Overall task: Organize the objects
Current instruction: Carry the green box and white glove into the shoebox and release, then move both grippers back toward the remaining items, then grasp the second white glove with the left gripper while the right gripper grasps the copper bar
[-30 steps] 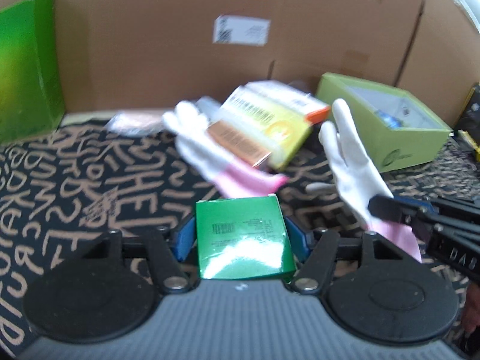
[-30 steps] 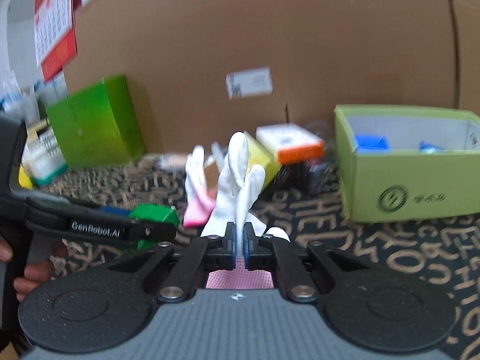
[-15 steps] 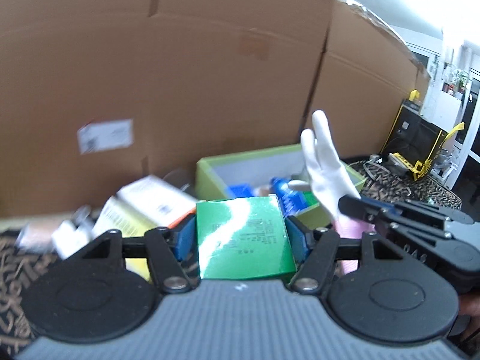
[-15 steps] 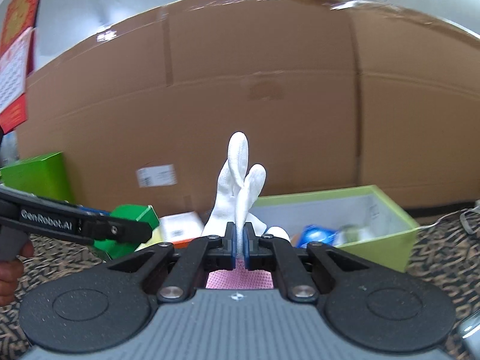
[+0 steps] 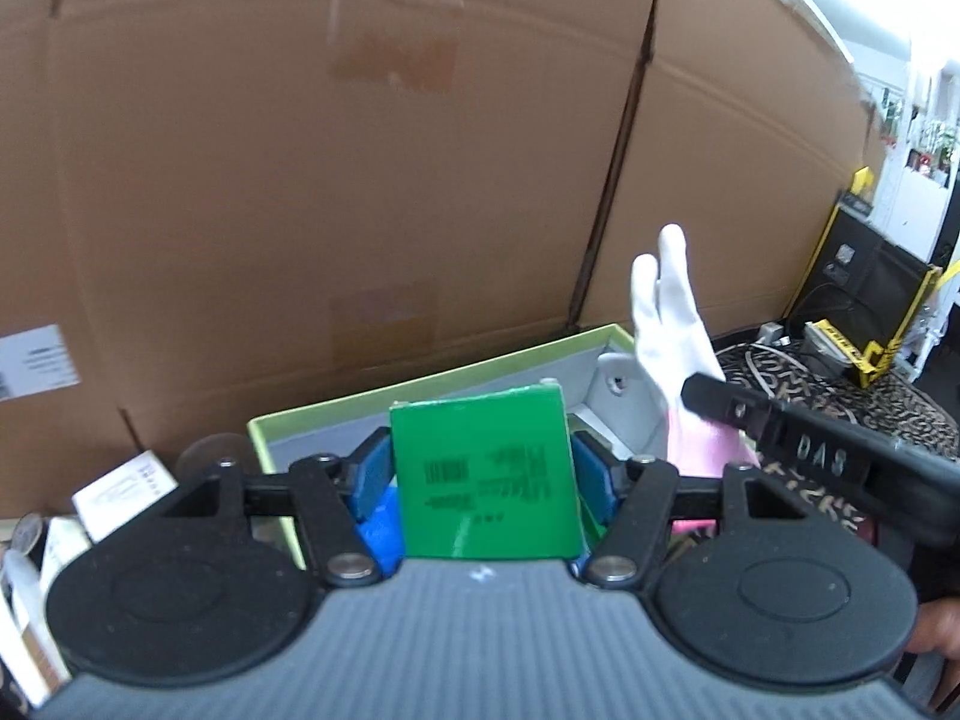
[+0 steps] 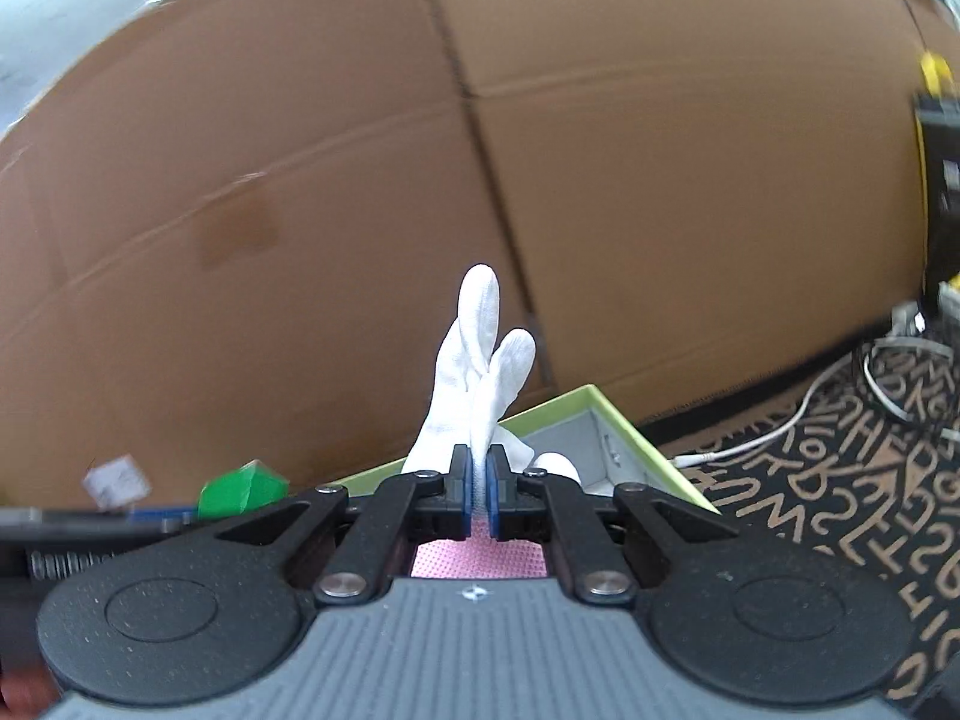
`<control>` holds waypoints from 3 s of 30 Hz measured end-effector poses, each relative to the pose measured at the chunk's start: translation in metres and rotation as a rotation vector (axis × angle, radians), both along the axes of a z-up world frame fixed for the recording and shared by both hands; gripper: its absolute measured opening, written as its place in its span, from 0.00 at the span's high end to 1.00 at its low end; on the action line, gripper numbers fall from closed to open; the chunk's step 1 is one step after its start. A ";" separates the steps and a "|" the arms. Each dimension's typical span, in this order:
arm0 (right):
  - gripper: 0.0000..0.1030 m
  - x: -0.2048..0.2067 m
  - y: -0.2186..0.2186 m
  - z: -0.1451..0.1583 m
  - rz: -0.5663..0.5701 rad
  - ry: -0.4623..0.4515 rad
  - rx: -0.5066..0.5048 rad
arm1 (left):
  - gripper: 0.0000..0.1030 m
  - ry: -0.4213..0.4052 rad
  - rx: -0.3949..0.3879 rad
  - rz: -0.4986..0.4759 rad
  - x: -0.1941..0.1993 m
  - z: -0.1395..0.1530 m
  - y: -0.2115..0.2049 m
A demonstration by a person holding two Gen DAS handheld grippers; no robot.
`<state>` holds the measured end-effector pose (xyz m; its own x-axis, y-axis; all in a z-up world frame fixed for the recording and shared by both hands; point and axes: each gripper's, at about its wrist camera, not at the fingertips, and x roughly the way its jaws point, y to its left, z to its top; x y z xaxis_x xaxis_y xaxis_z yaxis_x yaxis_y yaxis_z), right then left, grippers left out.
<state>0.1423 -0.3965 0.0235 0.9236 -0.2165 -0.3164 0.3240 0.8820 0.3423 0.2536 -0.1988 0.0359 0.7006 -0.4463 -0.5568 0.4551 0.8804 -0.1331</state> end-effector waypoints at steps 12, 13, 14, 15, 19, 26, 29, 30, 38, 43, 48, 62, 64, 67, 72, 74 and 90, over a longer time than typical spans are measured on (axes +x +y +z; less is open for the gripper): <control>0.93 0.066 0.002 -0.049 0.037 0.294 -0.124 | 0.32 0.035 0.044 0.016 0.034 -0.045 -0.017; 0.91 0.067 0.005 -0.049 0.043 0.305 -0.141 | 0.27 0.040 0.040 0.015 0.035 -0.047 -0.016; 0.85 0.066 0.007 -0.047 0.051 0.306 -0.151 | 0.16 0.040 0.031 0.018 0.034 -0.048 -0.014; 0.81 0.063 0.008 -0.045 0.053 0.296 -0.157 | 0.11 0.031 0.019 0.024 0.032 -0.047 -0.010; 0.30 0.040 0.018 -0.029 0.005 0.213 -0.230 | 0.00 -0.017 -0.004 0.048 0.022 -0.038 0.002; 0.24 -0.006 0.038 -0.006 0.018 0.103 -0.244 | 0.00 -0.068 -0.072 0.054 -0.015 -0.021 0.034; 0.20 -0.029 0.046 -0.005 0.025 0.061 -0.230 | 0.00 -0.085 -0.086 0.042 -0.035 -0.016 0.047; 0.20 -0.034 0.051 -0.005 0.029 0.050 -0.227 | 0.00 -0.088 -0.089 0.043 -0.042 -0.015 0.053; 0.18 -0.071 0.109 -0.018 0.088 0.055 -0.284 | 0.00 -0.115 -0.082 0.107 -0.099 -0.019 0.110; 0.18 -0.076 0.138 -0.041 0.156 0.087 -0.259 | 0.00 -0.100 -0.020 0.169 -0.120 -0.042 0.140; 0.18 -0.077 0.166 -0.064 0.223 0.122 -0.230 | 0.00 -0.018 -0.038 0.236 -0.131 -0.069 0.175; 0.19 -0.042 0.234 -0.079 0.366 0.165 -0.313 | 0.00 0.047 0.009 0.374 -0.107 -0.094 0.238; 0.19 -0.040 0.242 -0.077 0.372 0.153 -0.333 | 0.00 0.069 -0.002 0.357 -0.093 -0.096 0.242; 0.19 -0.038 0.249 -0.075 0.387 0.149 -0.335 | 0.08 0.124 -0.045 0.361 -0.071 -0.102 0.249; 0.24 -0.033 0.259 -0.074 0.412 0.162 -0.338 | 0.52 0.184 -0.059 0.294 -0.043 -0.112 0.250; 0.27 -0.031 0.264 -0.073 0.438 0.162 -0.335 | 0.77 0.182 -0.026 0.259 -0.043 -0.112 0.247; 0.47 0.031 0.320 -0.079 0.614 0.197 -0.377 | 0.78 0.192 -0.003 0.226 -0.127 -0.102 0.315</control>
